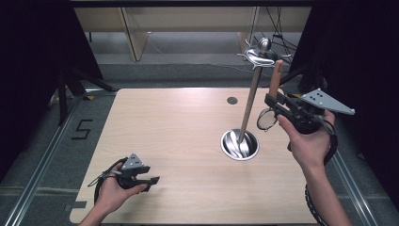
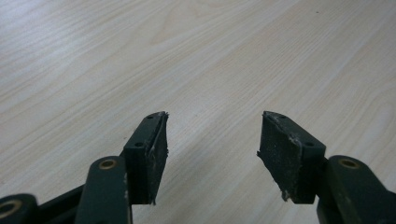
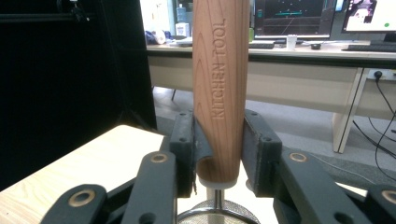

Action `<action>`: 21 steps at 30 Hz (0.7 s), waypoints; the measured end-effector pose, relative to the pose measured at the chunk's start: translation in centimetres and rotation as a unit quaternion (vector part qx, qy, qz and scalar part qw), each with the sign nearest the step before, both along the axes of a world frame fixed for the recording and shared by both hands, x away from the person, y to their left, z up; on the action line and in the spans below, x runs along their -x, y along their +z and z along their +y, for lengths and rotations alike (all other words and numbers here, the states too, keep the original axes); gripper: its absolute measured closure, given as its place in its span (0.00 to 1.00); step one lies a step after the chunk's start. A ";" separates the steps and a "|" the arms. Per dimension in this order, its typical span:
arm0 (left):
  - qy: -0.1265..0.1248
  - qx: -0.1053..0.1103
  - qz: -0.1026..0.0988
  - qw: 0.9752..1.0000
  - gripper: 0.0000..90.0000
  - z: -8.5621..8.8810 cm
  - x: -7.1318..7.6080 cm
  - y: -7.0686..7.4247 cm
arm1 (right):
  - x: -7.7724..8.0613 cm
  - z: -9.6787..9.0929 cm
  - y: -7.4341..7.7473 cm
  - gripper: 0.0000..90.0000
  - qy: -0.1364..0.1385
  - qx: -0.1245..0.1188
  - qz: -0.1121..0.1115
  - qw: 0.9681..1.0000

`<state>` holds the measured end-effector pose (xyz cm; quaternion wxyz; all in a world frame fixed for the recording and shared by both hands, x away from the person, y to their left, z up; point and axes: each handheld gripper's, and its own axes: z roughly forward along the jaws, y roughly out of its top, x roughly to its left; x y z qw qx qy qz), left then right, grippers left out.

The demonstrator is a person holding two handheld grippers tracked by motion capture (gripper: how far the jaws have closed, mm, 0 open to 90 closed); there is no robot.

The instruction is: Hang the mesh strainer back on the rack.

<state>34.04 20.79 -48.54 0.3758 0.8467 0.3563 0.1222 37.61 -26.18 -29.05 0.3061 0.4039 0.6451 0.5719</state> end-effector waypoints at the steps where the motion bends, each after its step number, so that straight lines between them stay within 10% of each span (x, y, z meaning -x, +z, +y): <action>1: 0.000 0.000 0.000 1.000 0.46 0.0 0.0 0.0 | -0.1 0.0 0.0 0.77 0.002 0.000 0.002 1.000; 21: 0.002 -0.002 -0.007 1.000 0.46 0.1 -0.1 0.0 | -0.3 0.4 -0.7 0.68 0.001 0.029 0.008 1.000</action>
